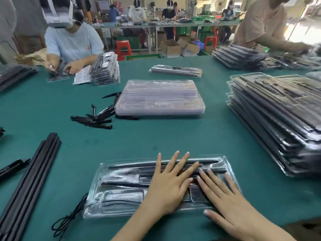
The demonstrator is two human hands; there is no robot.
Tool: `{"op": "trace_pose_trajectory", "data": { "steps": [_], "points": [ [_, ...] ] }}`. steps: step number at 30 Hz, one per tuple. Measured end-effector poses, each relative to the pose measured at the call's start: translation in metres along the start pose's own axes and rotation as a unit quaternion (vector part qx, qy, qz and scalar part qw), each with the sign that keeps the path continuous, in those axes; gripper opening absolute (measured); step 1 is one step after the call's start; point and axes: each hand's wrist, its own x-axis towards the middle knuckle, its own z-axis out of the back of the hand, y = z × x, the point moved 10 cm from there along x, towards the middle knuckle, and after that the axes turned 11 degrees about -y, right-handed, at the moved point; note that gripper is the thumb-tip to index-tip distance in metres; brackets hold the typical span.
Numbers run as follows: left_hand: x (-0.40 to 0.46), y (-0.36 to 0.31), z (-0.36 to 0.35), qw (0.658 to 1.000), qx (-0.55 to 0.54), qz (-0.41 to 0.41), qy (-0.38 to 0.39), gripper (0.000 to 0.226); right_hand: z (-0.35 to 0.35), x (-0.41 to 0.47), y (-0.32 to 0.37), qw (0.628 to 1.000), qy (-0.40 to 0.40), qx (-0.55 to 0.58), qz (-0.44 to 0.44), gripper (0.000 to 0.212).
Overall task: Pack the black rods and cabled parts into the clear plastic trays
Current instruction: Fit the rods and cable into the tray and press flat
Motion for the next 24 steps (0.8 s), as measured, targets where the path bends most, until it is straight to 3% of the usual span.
{"op": "trace_pose_trajectory", "data": {
  "steps": [1,2,3,5,7,10,12,15,17,21,24],
  "points": [
    [0.000,0.000,0.000,1.000,0.009,-0.006,0.001,0.048,0.002,0.002,-0.003,0.997,0.005,0.071,0.011,0.071],
    [0.000,-0.001,-0.001,1.000,0.023,-0.012,0.003,0.047,0.003,0.000,-0.007,0.983,0.058,0.172,0.008,0.066],
    [-0.001,-0.001,-0.002,0.999,0.027,-0.011,0.015,0.046,0.009,0.001,-0.019,0.956,0.082,0.282,-0.023,0.063],
    [-0.002,0.000,-0.005,0.999,0.027,-0.001,0.025,0.046,0.035,0.009,-0.064,0.934,0.013,0.343,-0.095,0.063],
    [-0.001,-0.002,-0.010,1.000,0.000,0.000,0.029,0.047,0.056,0.022,-0.102,0.973,-0.045,0.198,-0.108,0.081],
    [0.000,-0.002,-0.012,0.999,-0.026,0.011,0.042,0.045,0.038,0.039,-0.112,0.993,0.088,0.039,-0.075,0.112],
    [0.001,-0.003,-0.012,0.998,-0.013,0.011,0.054,0.044,0.022,0.044,-0.110,0.984,0.166,0.006,-0.061,0.126],
    [0.000,-0.004,-0.006,0.999,-0.001,0.007,0.041,0.046,0.010,0.052,-0.105,0.976,0.213,-0.012,-0.050,0.135],
    [0.000,-0.006,0.003,0.999,0.025,0.003,0.044,0.049,0.005,0.056,-0.102,0.973,0.226,-0.011,-0.050,0.137],
    [-0.003,-0.007,0.004,0.998,-0.020,0.020,0.058,0.048,0.004,0.057,-0.099,0.973,0.223,-0.024,-0.052,0.139],
    [0.006,-0.004,-0.002,0.997,-0.068,0.044,0.020,0.047,0.002,0.052,-0.096,0.975,0.216,-0.029,-0.040,0.140]
  ]
}}
